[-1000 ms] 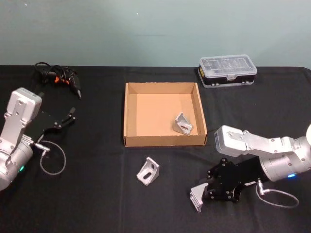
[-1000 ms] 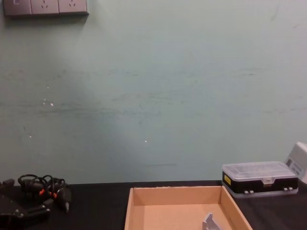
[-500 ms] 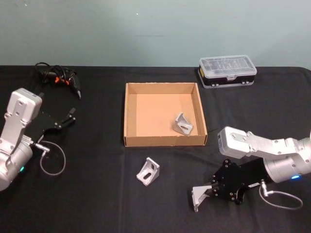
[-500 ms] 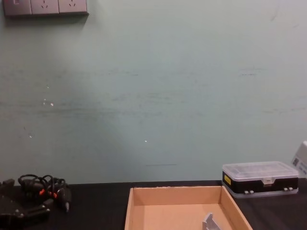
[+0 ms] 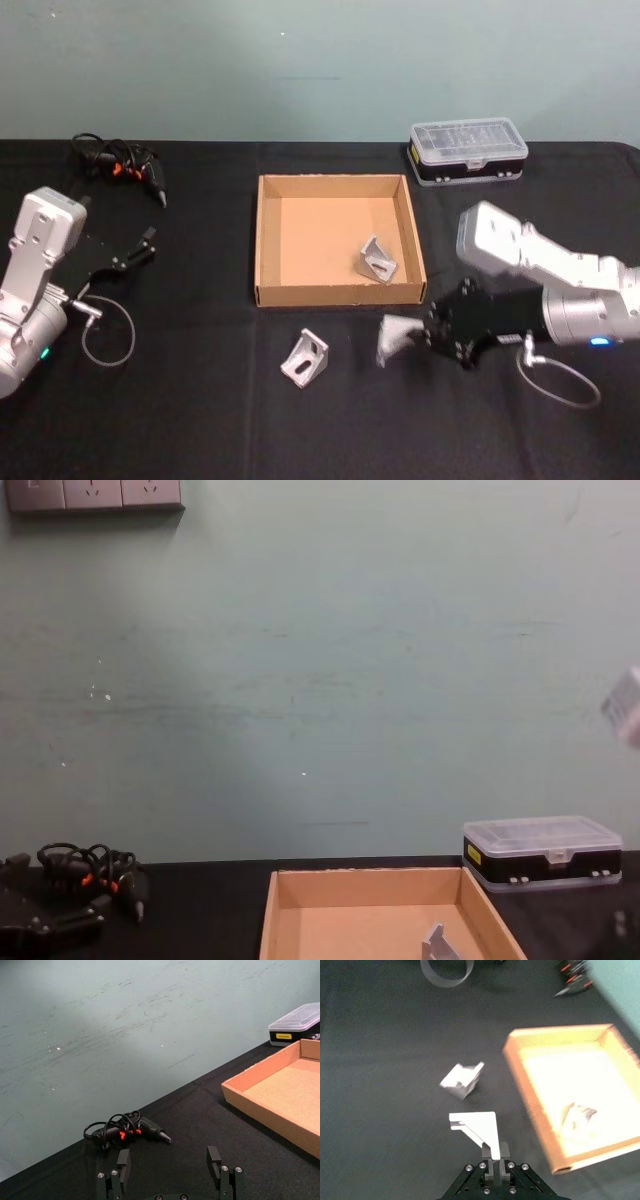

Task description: Use one hand to pick up the angle iron from the table and place it into the box.

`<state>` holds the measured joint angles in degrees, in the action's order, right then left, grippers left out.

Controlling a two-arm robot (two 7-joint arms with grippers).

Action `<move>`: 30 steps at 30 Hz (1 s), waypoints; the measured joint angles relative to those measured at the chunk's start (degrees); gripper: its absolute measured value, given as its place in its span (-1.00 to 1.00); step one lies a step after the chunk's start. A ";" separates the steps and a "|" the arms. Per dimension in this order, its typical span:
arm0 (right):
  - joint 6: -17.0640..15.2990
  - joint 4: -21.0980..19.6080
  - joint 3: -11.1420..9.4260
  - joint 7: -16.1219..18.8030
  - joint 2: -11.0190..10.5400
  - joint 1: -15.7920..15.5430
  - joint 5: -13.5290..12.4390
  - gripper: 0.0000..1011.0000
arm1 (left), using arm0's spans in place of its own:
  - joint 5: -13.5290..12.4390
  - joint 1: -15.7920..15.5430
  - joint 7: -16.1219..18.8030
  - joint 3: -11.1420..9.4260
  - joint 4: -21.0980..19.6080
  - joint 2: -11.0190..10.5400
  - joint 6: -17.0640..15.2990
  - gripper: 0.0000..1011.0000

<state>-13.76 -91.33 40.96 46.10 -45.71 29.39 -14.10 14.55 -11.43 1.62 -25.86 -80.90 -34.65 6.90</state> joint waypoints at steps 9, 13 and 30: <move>-1.61 0.98 -4.84 -8.55 6.53 -0.89 -2.75 -0.85 | 0.00 0.00 0.00 0.00 0.00 0.00 0.00 0.98; -2.36 4.99 -4.70 -11.78 11.80 1.31 -0.90 -0.85 | 0.00 0.00 0.00 0.00 0.00 0.00 0.00 0.98; -2.37 25.77 0.48 -10.37 25.70 11.29 5.99 -0.85 | 0.00 0.00 0.00 0.00 0.00 0.00 0.00 0.98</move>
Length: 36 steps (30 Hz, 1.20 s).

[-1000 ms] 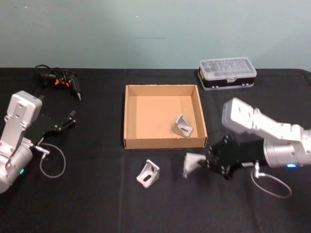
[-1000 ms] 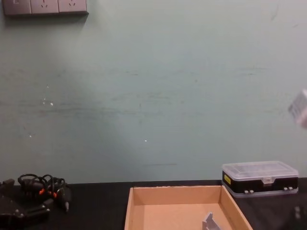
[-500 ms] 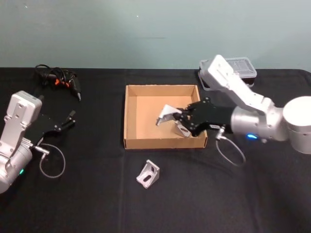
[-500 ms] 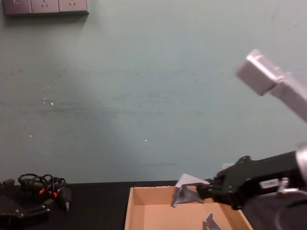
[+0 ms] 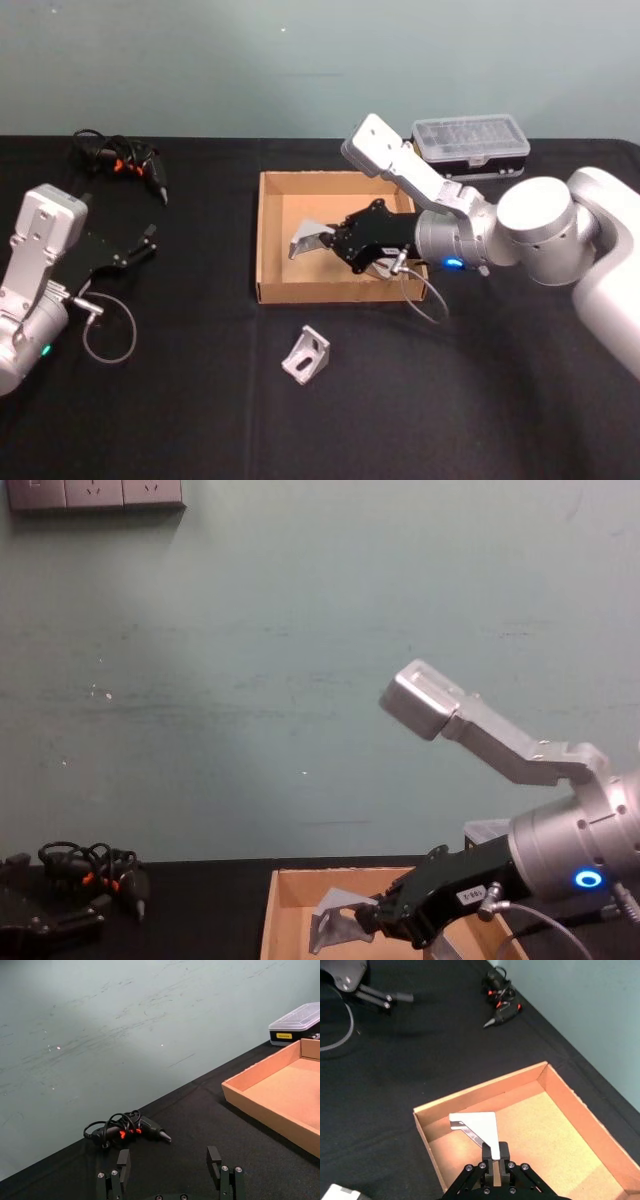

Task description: Use one hand to pick up the angle iron from the table and place it into the box.

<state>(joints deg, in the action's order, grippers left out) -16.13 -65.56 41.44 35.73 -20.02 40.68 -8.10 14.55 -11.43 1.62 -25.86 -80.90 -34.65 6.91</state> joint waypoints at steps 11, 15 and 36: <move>-0.05 5.83 1.04 1.12 2.96 2.28 3.06 -0.85 | 0.00 0.00 0.00 0.00 0.00 0.00 0.00 0.98; -0.34 6.22 1.06 1.47 3.15 2.29 3.82 -0.85 | 0.00 0.00 0.00 0.00 0.00 0.00 0.00 0.98; -0.71 2.31 -2.39 0.05 2.02 -0.64 4.74 0.12 | 0.00 0.00 0.00 0.00 0.00 0.00 0.00 0.98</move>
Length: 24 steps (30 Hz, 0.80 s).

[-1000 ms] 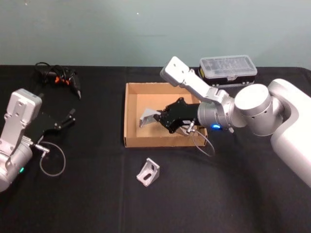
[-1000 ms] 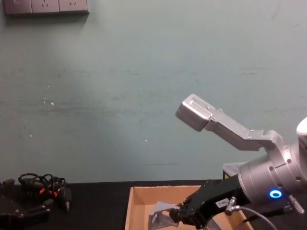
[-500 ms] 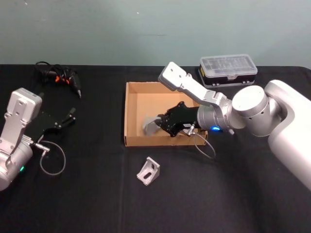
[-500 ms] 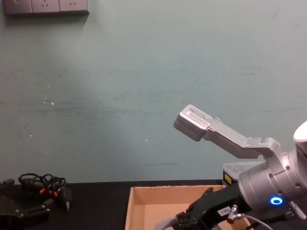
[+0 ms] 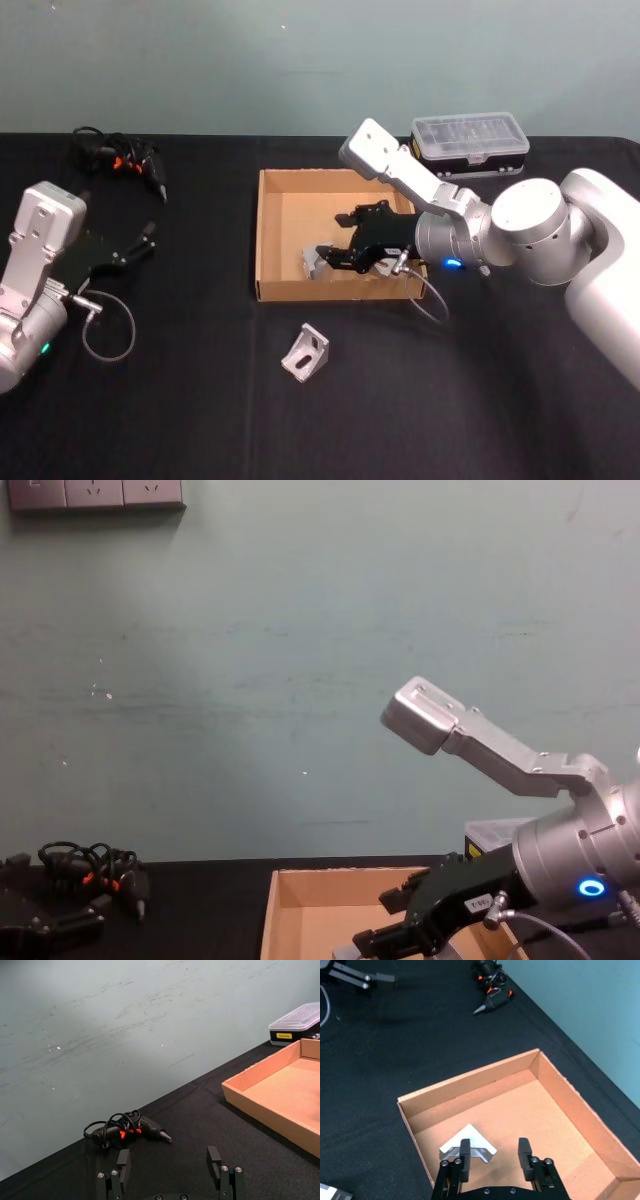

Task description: Use one hand to pick up the angle iron from the table and place it into the box.

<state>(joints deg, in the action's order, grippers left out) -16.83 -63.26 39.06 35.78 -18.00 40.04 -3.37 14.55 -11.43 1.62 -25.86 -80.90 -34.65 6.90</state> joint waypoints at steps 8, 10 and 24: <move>0.02 -6.16 -2.38 -1.25 -2.13 -3.00 -0.74 0.66 | 0.00 0.00 0.00 0.00 0.00 0.00 0.00 0.98; -0.11 -7.99 -2.91 -1.55 -2.81 -3.86 -1.00 0.72 | 0.00 0.00 0.00 0.00 0.00 0.00 0.00 0.98; -0.45 -24.29 -7.15 -2.77 -9.17 -12.66 -4.98 0.98 | 0.00 0.00 0.00 0.00 0.00 0.00 0.00 0.98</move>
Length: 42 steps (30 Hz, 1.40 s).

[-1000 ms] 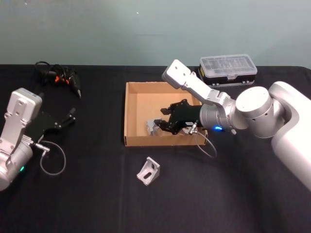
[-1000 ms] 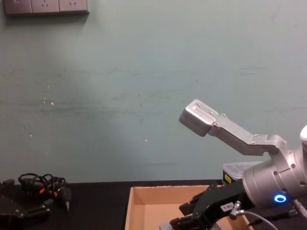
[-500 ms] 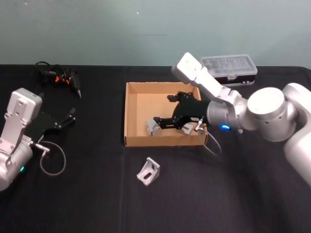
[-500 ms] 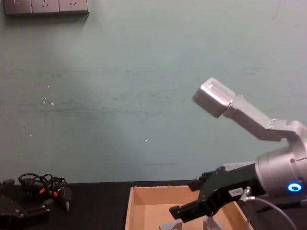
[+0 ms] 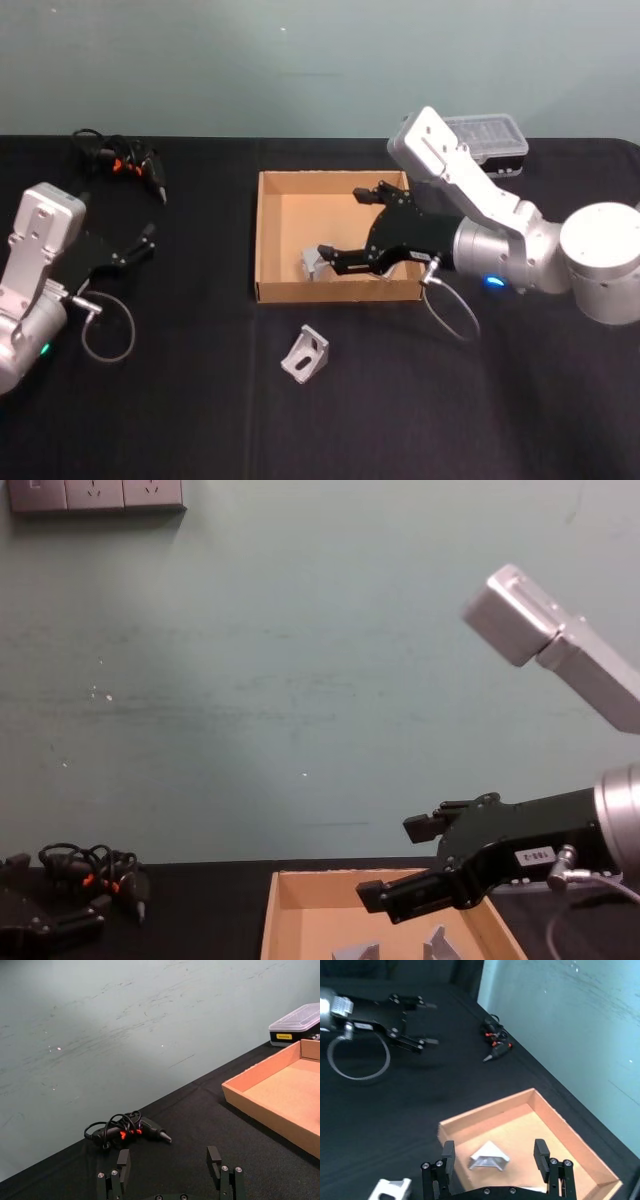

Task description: Use one hand to pick up the angle iron from the table and place it into the box.

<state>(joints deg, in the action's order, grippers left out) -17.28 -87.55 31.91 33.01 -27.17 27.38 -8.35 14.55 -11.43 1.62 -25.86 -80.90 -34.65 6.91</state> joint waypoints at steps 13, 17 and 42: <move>-2.33 -6.06 -1.46 0.42 -1.85 -5.62 -6.97 0.98 | 0.00 0.00 0.00 0.00 0.00 0.00 0.00 0.98; -4.64 -6.27 -0.40 0.44 -1.89 -6.49 -8.35 0.98 | 0.00 0.00 0.00 0.00 0.00 0.00 0.00 0.98; -12.55 -1.48 4.08 -3.01 0.52 -5.65 -11.22 0.98 | 0.00 0.00 0.00 0.00 0.00 0.00 0.00 0.98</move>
<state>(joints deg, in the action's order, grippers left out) -29.84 -89.02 35.99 30.00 -26.64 21.73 -19.57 14.55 -11.43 1.62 -25.86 -80.90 -34.65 6.90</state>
